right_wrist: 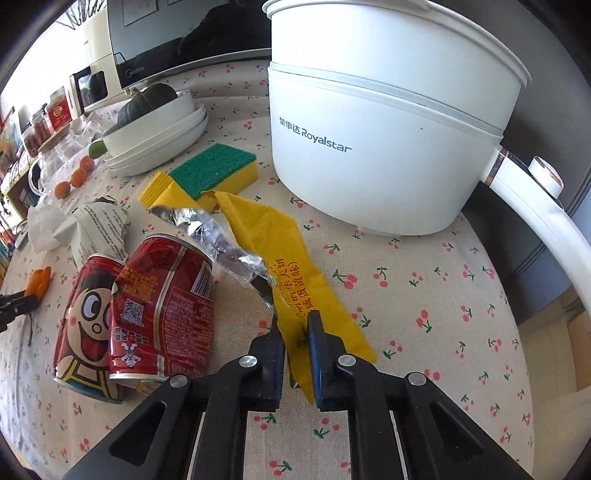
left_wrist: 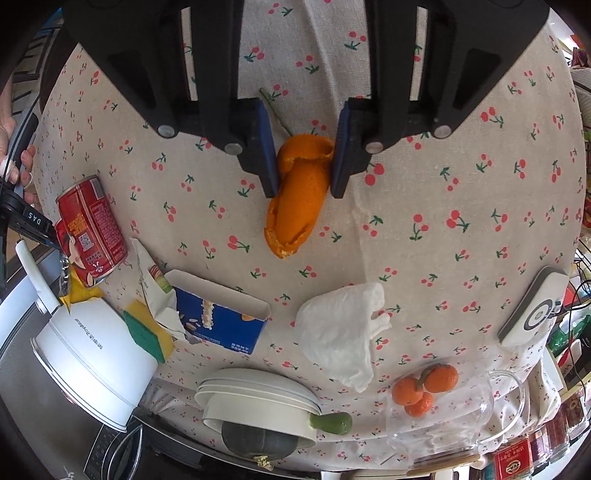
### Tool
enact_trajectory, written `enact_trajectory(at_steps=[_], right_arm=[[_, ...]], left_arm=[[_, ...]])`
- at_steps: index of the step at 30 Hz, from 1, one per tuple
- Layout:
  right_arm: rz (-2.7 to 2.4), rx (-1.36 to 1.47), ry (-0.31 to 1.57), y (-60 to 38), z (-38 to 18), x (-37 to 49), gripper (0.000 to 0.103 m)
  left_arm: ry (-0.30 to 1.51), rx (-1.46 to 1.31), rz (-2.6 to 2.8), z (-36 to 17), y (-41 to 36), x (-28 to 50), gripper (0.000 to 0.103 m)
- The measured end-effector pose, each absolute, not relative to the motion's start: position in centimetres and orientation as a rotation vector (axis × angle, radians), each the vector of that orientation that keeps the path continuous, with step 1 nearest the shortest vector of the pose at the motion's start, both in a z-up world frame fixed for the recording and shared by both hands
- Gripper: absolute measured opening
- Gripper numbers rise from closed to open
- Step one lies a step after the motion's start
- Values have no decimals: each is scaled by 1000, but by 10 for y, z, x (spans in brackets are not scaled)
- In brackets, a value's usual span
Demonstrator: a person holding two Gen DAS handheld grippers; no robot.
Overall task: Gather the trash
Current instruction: 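Grasp the orange peel with the left tool while the right tool grasps the yellow wrapper, then carry both to the bin and open the left tool to drop the orange peel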
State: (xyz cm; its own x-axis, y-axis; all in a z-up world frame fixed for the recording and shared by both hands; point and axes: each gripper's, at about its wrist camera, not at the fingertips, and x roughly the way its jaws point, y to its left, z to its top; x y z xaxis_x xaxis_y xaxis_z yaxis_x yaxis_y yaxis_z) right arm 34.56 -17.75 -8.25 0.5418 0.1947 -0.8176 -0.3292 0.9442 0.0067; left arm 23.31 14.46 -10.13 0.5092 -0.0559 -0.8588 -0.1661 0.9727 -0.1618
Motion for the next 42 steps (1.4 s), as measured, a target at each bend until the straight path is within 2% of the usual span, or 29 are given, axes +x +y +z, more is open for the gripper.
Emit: enact_trajectory(at_steps=[10,23,31,42], right_arm=[[295,-72,999,-205,-41,300,6],[263,77,1087,-240,-7,196,5],[266,249,1115,-274,-6,126,5],[214,284,1119,-319,-22,64,5]], left_arm=[[1048,-288,51,-78,123,211,25],[1025,-279,-42,-36,76,151,24],[1033,-255,-145,-32,53,116,24],[1066,-180,-328,-37,-19,83,24]])
